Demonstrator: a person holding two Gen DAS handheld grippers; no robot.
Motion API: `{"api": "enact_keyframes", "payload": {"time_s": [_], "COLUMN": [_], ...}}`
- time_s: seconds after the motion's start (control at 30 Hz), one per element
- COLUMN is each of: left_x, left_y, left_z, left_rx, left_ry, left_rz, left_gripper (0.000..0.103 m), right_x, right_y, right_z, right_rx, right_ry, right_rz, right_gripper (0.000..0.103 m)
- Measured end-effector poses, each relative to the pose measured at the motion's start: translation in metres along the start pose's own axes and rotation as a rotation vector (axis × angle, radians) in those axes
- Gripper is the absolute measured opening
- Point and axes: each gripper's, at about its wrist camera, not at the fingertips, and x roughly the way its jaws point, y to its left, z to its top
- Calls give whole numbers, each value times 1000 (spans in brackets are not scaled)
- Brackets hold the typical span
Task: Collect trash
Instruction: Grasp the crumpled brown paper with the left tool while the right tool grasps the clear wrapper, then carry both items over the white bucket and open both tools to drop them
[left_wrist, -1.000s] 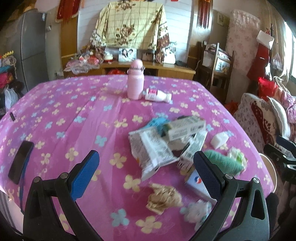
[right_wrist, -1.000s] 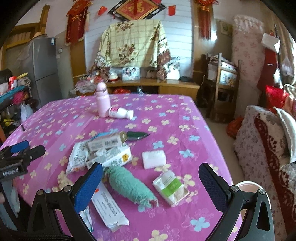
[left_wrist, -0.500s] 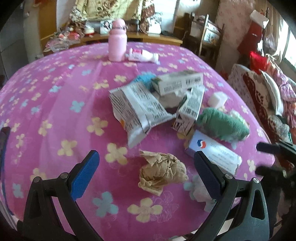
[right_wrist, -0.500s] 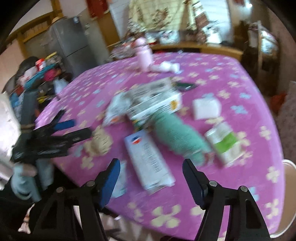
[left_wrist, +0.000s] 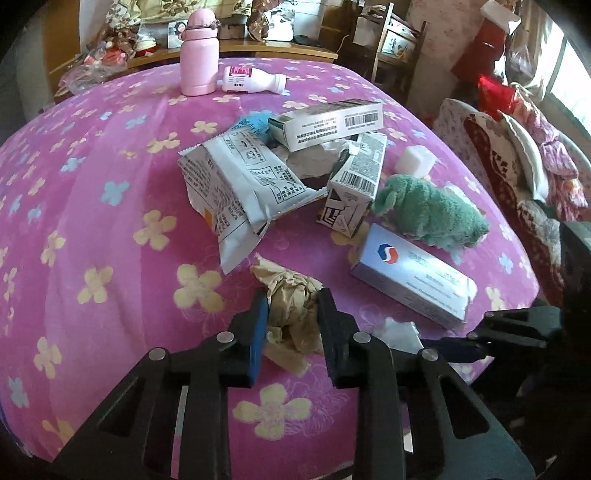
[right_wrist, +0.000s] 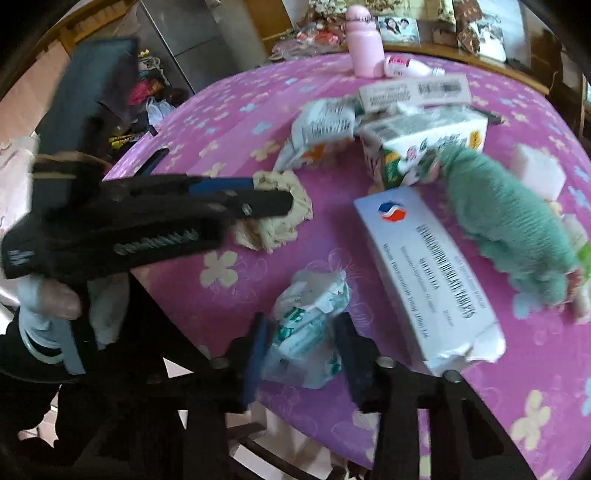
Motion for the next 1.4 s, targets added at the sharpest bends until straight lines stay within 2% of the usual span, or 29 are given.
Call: {"api": "enact_keyframes", "payload": {"time_s": [0.03,0.17,0.37,0.53,0.83,1.17,1.4], "left_x": [-3,-14,-33,-29,2,51,80], "left_y": [0,-3,-35,-87,-203,-310,-366], "left_z": [1,7,27,51,83,102,108], "left_rx": [-3,4,57,140,284,340,360], "left_ry": [-1,-17,-73,-90,-60,23,56], "left_rz": [-12,-26,-64,-119,-244,-350,-387], "left_gripper": [22,21,21,21,21,21,22], "right_x": [-1,-19,-66,-108,-174,-221,-231], "right_y": [0,-8,-36,-80,-171,-261,-308], "right_z": [0,6,9,0,-46,-108,-140], "right_rx": [-4,-11,31,109,290,490,589], "right_ry": [-1,-53,-136,-182,-228,-239,-231], "right_rz": [-2,-10,-73,-166,-345,-501,-575], "right_gripper": [26,25,25,25,25,25,25]}}
